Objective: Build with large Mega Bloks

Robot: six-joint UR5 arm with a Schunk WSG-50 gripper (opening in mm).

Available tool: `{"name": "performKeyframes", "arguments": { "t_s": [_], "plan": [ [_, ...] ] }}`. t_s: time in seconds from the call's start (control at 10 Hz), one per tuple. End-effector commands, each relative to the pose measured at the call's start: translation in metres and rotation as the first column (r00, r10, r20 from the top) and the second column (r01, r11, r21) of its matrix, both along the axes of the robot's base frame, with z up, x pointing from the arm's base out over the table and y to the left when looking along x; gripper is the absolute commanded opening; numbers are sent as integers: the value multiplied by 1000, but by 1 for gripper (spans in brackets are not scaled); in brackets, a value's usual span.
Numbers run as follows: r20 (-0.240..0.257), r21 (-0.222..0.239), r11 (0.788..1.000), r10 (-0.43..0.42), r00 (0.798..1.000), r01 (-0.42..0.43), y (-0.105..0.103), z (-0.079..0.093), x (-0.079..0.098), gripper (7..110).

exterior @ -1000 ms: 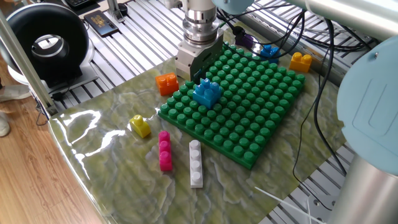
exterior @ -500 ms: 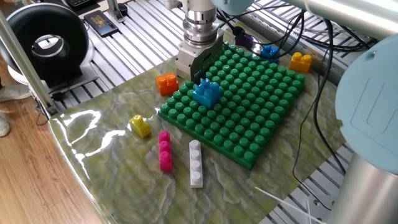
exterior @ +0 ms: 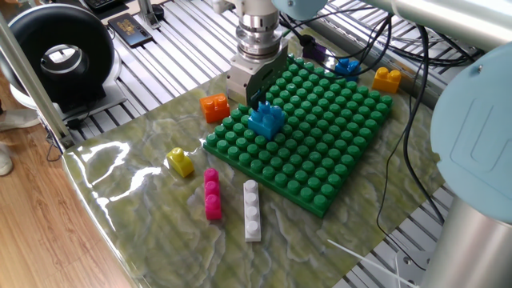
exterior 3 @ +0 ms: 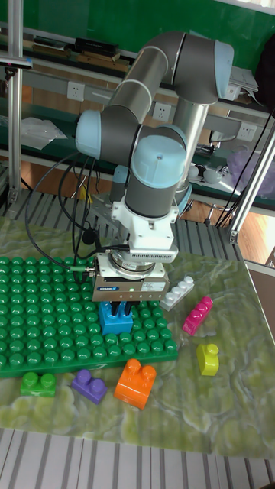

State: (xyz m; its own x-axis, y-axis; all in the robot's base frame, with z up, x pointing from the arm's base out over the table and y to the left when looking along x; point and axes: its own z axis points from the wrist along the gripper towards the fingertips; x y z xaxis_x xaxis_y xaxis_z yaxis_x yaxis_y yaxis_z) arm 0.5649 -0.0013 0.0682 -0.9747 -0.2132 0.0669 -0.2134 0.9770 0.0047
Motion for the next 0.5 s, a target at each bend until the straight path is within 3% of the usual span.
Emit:
{"name": "performKeyframes", "arguments": {
  "t_s": [0.0, 0.4],
  "plan": [
    [-3, 13, 1000, -5, 1000, 5, 2, 1, -1, 22],
    [-3, 12, 1000, -5, 1000, 5, 3, 0, -1, 22]
  ]
}}
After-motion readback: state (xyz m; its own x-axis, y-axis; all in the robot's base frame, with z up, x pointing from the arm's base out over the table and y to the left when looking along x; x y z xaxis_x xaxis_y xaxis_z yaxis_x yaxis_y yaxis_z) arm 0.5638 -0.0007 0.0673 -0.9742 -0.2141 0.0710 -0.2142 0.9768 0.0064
